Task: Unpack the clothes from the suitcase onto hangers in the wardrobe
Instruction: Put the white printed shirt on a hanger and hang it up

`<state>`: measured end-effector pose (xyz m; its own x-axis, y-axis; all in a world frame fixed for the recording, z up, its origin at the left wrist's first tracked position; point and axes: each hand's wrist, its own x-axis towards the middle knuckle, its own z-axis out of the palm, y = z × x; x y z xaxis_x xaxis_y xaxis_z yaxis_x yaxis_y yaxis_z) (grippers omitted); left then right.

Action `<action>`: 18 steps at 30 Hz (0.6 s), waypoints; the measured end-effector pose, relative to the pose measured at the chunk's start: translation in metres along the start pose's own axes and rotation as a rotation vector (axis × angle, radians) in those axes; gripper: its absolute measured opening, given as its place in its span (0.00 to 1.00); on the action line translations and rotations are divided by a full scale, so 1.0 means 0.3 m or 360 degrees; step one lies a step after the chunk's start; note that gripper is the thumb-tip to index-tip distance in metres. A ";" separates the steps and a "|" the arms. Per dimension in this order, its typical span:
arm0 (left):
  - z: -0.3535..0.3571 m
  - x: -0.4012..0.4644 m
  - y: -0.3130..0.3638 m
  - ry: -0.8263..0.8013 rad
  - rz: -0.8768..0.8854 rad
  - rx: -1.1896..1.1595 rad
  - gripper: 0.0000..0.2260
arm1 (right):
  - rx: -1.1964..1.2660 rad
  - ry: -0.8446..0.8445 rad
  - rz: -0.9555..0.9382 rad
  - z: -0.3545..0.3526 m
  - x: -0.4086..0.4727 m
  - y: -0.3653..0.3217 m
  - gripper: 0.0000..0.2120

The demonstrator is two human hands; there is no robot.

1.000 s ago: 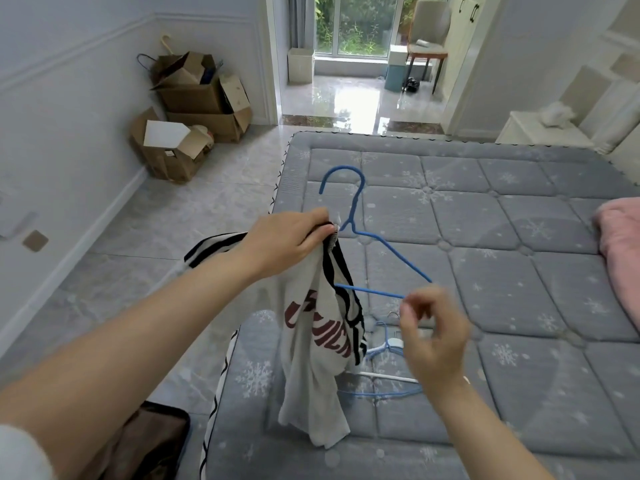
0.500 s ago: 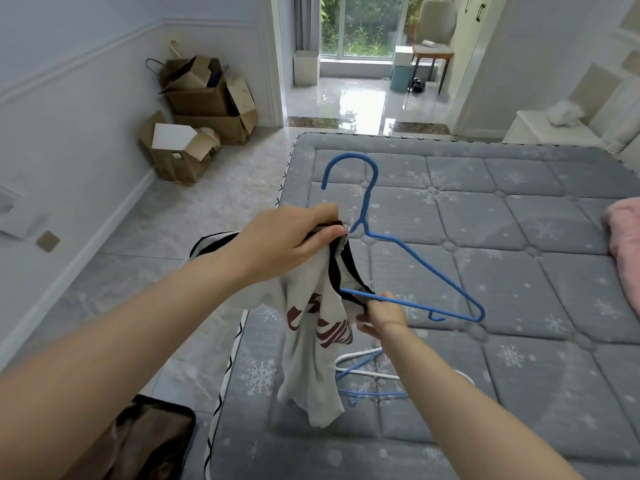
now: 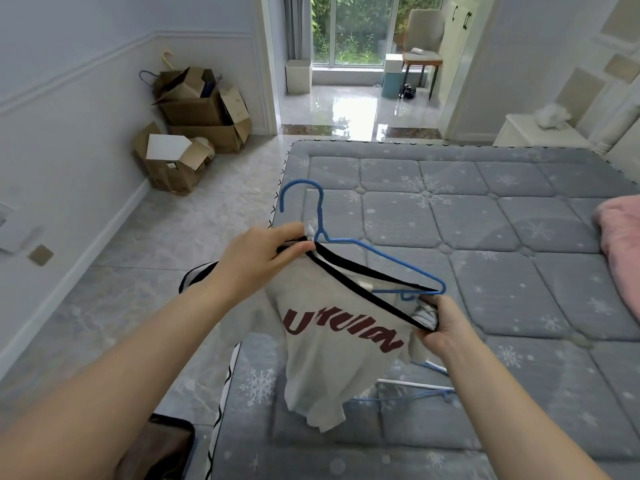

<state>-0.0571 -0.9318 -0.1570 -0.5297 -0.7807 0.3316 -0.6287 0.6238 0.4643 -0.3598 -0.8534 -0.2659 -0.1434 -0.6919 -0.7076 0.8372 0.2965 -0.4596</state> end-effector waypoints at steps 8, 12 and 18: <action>0.029 -0.037 -0.052 -0.0085 0.0013 0.0174 0.17 | -0.0403 0.0498 -0.0601 0.026 -0.024 -0.066 0.10; 0.053 -0.053 -0.058 0.0015 -0.0078 0.0295 0.17 | -0.0854 0.0558 -0.0694 0.029 -0.021 -0.052 0.05; 0.081 -0.059 -0.013 -0.0012 -0.0040 0.0367 0.22 | -0.0830 0.0209 -0.0486 0.105 -0.085 -0.020 0.04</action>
<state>-0.0591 -0.9195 -0.1845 -0.5158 -0.7964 0.3157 -0.7548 0.5968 0.2723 -0.3444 -0.8581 -0.2281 -0.4275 -0.7191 -0.5478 0.3847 0.4036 -0.8301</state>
